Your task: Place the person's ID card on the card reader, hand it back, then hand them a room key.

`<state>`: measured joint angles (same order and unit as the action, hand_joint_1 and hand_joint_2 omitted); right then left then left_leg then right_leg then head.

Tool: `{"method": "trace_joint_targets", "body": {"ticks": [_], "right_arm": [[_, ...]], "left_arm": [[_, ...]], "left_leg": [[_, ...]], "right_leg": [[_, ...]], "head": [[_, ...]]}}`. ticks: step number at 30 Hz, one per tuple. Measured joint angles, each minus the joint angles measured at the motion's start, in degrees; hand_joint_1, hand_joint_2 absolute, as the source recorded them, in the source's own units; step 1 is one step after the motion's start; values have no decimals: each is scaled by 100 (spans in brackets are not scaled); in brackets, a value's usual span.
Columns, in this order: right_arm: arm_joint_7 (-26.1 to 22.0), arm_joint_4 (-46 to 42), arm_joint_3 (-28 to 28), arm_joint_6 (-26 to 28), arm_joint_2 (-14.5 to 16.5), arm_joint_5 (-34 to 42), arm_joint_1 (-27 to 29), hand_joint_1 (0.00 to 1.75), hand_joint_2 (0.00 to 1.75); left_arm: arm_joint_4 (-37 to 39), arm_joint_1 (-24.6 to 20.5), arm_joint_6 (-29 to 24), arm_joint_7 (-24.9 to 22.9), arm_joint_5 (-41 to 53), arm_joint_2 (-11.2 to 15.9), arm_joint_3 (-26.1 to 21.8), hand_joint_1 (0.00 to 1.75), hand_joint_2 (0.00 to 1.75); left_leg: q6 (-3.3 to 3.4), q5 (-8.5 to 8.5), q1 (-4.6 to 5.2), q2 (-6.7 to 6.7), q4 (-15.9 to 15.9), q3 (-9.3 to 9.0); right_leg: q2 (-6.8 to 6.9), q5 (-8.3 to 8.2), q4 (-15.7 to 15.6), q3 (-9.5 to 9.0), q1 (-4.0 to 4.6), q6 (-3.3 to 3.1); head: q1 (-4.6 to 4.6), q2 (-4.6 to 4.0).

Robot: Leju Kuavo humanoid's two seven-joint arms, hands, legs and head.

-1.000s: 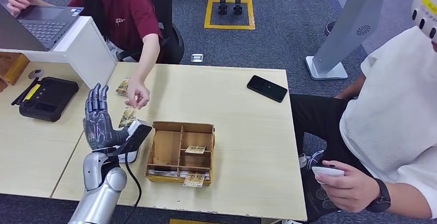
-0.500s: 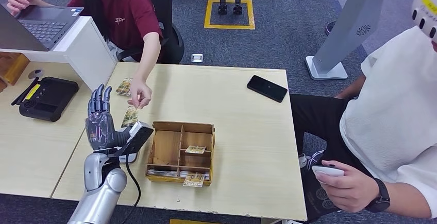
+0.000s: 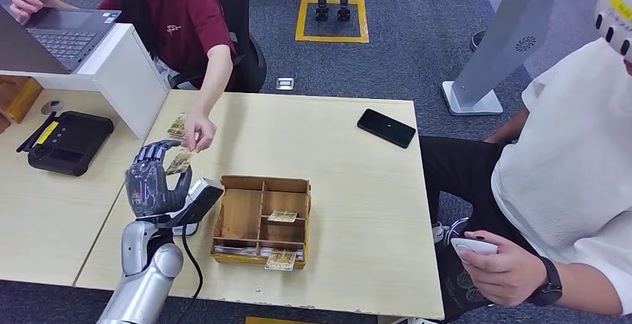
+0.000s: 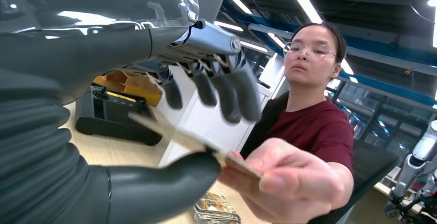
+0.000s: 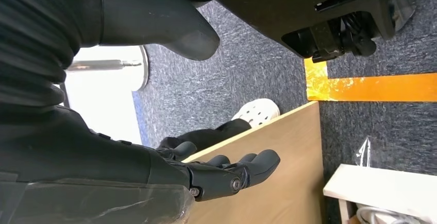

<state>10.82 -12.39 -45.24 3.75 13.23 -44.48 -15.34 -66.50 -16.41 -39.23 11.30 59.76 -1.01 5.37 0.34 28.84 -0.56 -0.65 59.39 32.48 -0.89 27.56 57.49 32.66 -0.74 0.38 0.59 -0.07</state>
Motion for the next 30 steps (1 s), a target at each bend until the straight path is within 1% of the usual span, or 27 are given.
{"method": "trace_joint_targets", "body": {"ticks": [12,20,24,30], "right_arm": [[-114,0,-145,-146,14,-201,-46,0,175],[-238,0,-274,-252,26,-391,-89,0,175],[-264,0,-318,-265,32,-455,-104,0,175],[-318,0,-390,-279,34,-531,-125,0,175]], "left_arm": [[103,-80,0,124,-62,8,60,175,175],[137,-108,0,411,-366,12,119,175,175],[160,-140,0,373,-421,9,139,175,175],[169,-178,0,257,-226,-15,140,175,175]], "left_leg": [[0,0,0,0,0,0],[0,0,0,0,0,0],[0,0,0,0,0,0],[0,0,0,0,0,0]], "right_leg": [[0,0,0,0,0,0],[0,0,0,0,0,0],[0,0,0,0,0,0],[0,0,0,0,0,0]], "head": [[0,1],[0,1],[0,1],[0,0]]}}
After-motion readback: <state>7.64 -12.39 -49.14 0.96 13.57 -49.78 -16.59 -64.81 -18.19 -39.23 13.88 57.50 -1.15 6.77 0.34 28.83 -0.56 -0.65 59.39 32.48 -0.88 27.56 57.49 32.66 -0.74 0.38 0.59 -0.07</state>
